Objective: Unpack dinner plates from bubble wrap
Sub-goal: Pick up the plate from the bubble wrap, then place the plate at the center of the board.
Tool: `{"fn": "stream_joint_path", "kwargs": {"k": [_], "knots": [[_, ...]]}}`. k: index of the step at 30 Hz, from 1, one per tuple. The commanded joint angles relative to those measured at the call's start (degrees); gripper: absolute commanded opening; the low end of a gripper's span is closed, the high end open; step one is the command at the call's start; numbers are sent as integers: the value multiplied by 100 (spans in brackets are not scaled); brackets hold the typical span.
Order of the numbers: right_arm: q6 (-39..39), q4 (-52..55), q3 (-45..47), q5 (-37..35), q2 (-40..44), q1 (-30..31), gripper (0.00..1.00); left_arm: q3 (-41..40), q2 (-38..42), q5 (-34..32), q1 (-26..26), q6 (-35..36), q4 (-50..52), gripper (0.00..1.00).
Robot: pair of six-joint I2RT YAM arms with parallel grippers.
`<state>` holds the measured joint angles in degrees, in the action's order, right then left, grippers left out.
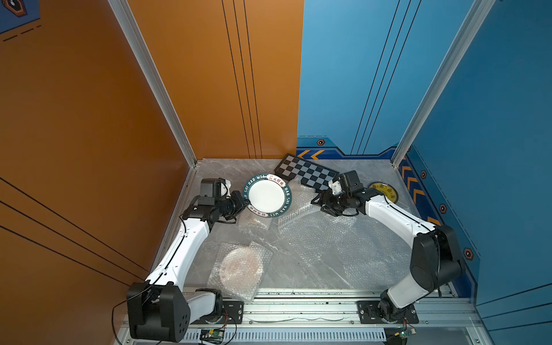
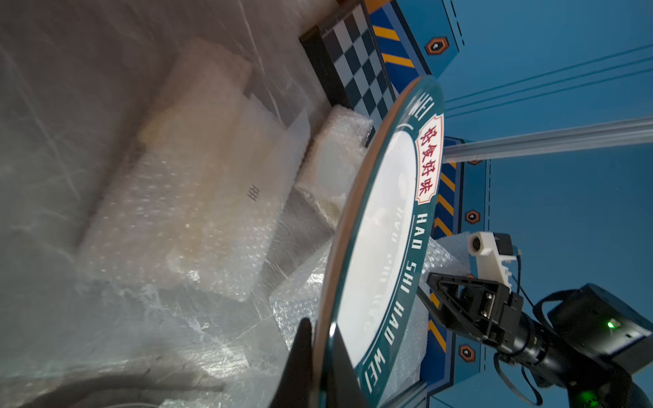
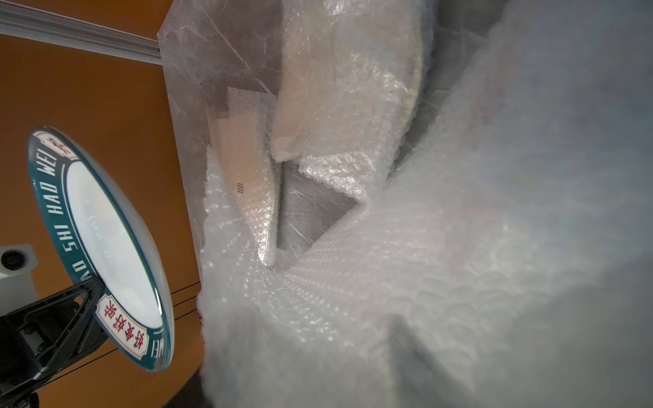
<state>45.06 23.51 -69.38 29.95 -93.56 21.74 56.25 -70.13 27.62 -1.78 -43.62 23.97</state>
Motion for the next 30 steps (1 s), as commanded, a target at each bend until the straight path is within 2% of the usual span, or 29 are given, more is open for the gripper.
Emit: {"fn": "stream_joint_path", "kwargs": {"k": [1, 8, 14, 15, 30], "knots": [[72, 33, -381, -42, -241, 67, 66, 70, -119, -192, 353, -161, -328, 0], [108, 426, -1021, -52, -795, 90, 66, 190, -911, -419, 1143, -374, -1139, 0], [26, 807, -1512, 14, -1152, 136, 63, 246, -1792, -365, 1733, -543, -2087, 0], [22, 853, -1577, 32, -1206, 147, 63, 478, -1953, -361, 1791, -542, -2166, 0], [-23, 1314, -1834, -19, -1428, 252, 63, 1364, -3735, -381, 2007, -508, -2475, 0]]}}
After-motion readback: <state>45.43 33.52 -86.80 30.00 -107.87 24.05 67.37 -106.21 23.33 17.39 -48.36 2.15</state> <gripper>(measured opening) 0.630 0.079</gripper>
